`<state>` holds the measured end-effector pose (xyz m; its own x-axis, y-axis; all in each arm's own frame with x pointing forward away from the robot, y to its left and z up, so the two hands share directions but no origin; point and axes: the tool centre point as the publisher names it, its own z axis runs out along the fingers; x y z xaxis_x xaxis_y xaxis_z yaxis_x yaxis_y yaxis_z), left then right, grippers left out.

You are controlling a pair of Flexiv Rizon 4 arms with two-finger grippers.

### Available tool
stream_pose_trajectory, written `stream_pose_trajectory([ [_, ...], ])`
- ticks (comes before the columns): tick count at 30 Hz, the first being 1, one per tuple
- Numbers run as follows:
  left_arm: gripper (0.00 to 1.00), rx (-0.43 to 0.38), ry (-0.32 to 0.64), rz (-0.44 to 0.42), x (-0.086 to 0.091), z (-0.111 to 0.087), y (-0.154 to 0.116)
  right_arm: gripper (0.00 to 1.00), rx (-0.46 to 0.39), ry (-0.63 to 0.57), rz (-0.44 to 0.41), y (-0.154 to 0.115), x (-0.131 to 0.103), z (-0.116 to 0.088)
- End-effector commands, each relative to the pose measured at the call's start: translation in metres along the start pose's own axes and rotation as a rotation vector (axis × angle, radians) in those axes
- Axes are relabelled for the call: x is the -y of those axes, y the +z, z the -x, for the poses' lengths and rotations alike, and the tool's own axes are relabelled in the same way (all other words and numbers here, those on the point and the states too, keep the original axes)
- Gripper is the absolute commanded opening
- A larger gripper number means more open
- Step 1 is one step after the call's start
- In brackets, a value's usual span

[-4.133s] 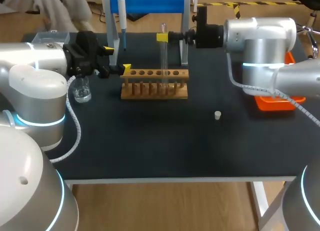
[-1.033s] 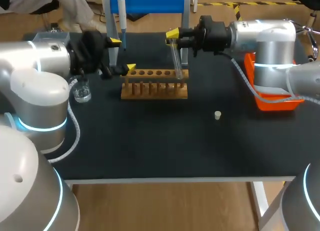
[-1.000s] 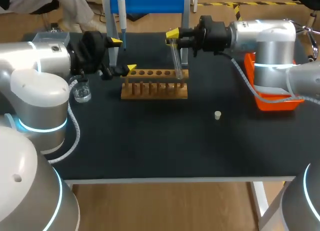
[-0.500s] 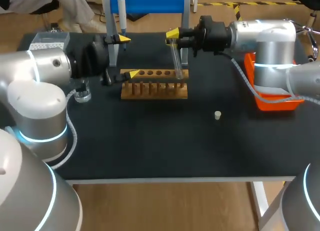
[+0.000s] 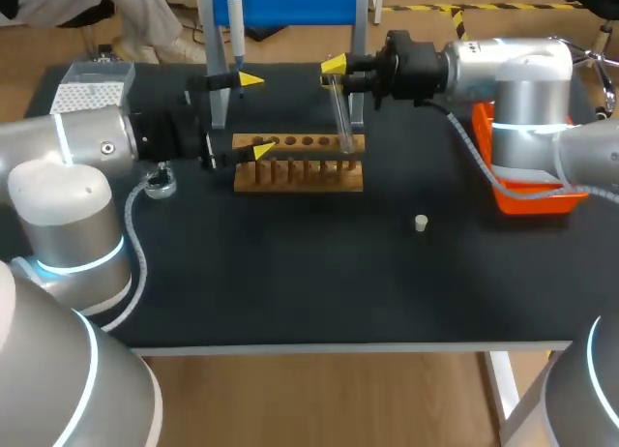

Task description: Invert the test tube, pick up the pipette, mount the tip to pipette, aspirate from beaker and dispense into the tube, eject the tip, return the pipette, and cap with the stopper.

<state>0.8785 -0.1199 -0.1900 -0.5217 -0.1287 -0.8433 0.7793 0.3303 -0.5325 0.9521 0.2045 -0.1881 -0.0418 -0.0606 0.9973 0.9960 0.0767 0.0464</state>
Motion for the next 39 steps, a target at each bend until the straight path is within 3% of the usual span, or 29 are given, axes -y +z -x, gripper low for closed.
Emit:
stream_pose_trajectory([
  [1, 1.00, -0.068, 0.067, -0.177, -0.006, 0.003, 0.011, 0.00, 0.003, 0.000, -0.002, 0.000, 0.000, -0.001],
  [9, 1.00, -0.181, 0.253, -0.272, 0.011, 0.001, 0.035, 0.00, 0.003, 0.000, -0.002, 0.000, 0.000, -0.001],
  [16, 1.00, -0.166, 0.442, -0.328, 0.024, -0.005, 0.056, 0.00, 0.003, 0.000, -0.002, 0.000, 0.000, -0.001],
  [17, 1.00, -0.161, 0.438, -0.299, 0.025, -0.005, 0.059, 0.00, 0.003, 0.000, -0.002, 0.000, 0.000, -0.001],
  [39, 1.00, -0.177, 0.458, -0.287, 0.026, -0.006, 0.060, 0.00, 0.003, 0.000, -0.002, 0.000, 0.000, -0.001],
])
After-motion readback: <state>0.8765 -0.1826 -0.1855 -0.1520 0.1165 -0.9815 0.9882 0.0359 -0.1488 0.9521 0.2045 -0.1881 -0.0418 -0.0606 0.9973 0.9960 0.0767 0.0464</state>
